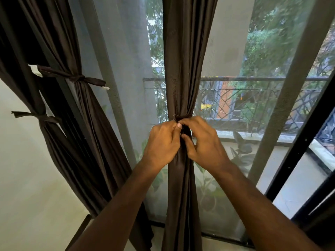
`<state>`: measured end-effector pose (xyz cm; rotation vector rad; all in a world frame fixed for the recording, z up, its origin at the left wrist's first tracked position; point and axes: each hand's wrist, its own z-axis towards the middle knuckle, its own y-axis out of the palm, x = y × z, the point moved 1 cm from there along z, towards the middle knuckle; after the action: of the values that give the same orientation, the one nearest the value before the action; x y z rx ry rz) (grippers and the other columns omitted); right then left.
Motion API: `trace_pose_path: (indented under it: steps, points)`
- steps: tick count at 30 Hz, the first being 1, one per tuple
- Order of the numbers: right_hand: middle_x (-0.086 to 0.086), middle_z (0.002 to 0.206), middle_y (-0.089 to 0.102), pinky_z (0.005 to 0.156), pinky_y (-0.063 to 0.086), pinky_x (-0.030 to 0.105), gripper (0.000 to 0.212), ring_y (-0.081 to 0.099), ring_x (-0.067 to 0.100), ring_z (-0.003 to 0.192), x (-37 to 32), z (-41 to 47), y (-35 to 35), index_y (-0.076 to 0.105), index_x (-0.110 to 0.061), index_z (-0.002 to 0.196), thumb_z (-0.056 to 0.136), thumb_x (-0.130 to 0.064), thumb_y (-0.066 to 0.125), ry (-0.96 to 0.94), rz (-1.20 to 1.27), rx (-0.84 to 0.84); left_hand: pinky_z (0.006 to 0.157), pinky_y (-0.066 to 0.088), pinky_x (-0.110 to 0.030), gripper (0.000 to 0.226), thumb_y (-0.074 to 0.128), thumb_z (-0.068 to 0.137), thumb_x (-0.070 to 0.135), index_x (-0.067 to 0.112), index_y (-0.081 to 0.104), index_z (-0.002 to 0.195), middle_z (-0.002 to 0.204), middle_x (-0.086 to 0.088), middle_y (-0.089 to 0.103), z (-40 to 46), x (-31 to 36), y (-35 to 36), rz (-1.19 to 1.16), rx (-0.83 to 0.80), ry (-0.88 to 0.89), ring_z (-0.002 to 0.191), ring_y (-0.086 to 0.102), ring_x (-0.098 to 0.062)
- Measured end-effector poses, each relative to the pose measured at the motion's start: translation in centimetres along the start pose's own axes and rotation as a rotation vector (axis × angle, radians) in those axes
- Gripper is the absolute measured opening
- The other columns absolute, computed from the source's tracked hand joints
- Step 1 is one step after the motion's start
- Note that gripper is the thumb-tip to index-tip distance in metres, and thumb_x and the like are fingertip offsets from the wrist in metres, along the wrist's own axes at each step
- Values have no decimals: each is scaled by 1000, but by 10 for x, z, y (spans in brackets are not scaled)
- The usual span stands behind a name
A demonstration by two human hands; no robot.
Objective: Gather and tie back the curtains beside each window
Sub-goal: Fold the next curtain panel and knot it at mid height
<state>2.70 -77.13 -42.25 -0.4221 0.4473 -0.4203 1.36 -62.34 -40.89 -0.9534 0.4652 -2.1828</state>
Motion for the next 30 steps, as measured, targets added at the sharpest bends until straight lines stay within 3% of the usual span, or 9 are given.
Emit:
trace_pose_path:
  steps: [5, 11, 15, 18, 20, 22, 25, 27, 30]
  points:
    - [15, 100, 58, 74, 47, 32, 29, 57, 26, 87, 1, 5, 3, 67, 0, 109, 86, -6, 50, 22, -137, 42, 78, 52, -40, 31, 46, 95, 37, 13, 59, 111, 99, -7, 65, 2, 3, -3, 222, -208, 80, 89, 62, -24]
    - [4, 97, 39, 63, 38, 36, 9, 42, 23, 84, 5, 15, 6, 55, -5, 82, 88, 2, 52, 101, -280, 4, 71, 41, -28, 20, 61, 98, 19, 8, 53, 112, 99, -10, 61, -1, 0, -2, 213, -201, 140, 88, 60, -27]
    - [9, 117, 42, 76, 45, 34, 6, 49, 30, 102, 2, 11, 4, 60, -5, 90, 89, -1, 55, 196, -276, -90, 67, 45, -29, 21, 60, 99, 17, 7, 51, 116, 96, -9, 64, -7, 3, 1, 76, -157, 175, 83, 62, -23]
    - [13, 129, 43, 86, 49, 39, 14, 50, 33, 111, 7, 15, -2, 68, -6, 94, 87, 0, 58, 203, -252, -128, 74, 52, -43, 24, 51, 102, 27, 8, 60, 114, 94, -11, 65, -2, -4, 2, 142, -144, 273, 85, 63, -27]
    - [12, 130, 46, 90, 50, 34, 21, 56, 29, 110, 8, 17, -5, 74, -9, 95, 88, 1, 57, 229, -178, -104, 75, 53, -44, 31, 47, 103, 31, 9, 65, 116, 95, -11, 66, 0, -9, 2, 128, -123, 253, 86, 64, -27]
    - [8, 122, 54, 86, 49, 24, 27, 62, 19, 98, 5, 14, -8, 76, -11, 97, 86, 7, 60, 255, -65, 17, 73, 52, -41, 31, 47, 103, 31, 9, 67, 110, 91, -9, 66, 2, -7, 0, 73, -85, 220, 83, 63, -24]
    - [4, 110, 62, 73, 54, 25, 29, 65, 14, 82, 0, 4, -12, 73, -10, 103, 83, 9, 66, 228, 38, 192, 63, 44, -32, 25, 50, 100, 27, 9, 66, 93, 76, 2, 60, 7, -4, -5, -13, -91, 192, 70, 56, -12]
    - [5, 112, 61, 69, 53, 27, 21, 64, 18, 84, -2, 1, -12, 73, -10, 103, 89, 0, 61, 152, -31, 154, 59, 37, -23, 23, 51, 99, 25, 11, 65, 86, 69, 9, 54, 11, 0, -9, -61, -144, 163, 63, 52, -5]
    - [7, 119, 51, 59, 51, 34, 29, 62, 28, 78, -2, 3, -11, 71, -10, 100, 95, -21, 44, 128, -171, 14, 61, 43, -31, 23, 50, 98, 29, 11, 63, 89, 72, 4, 59, 15, 4, -10, -10, -212, 162, 66, 56, -11]
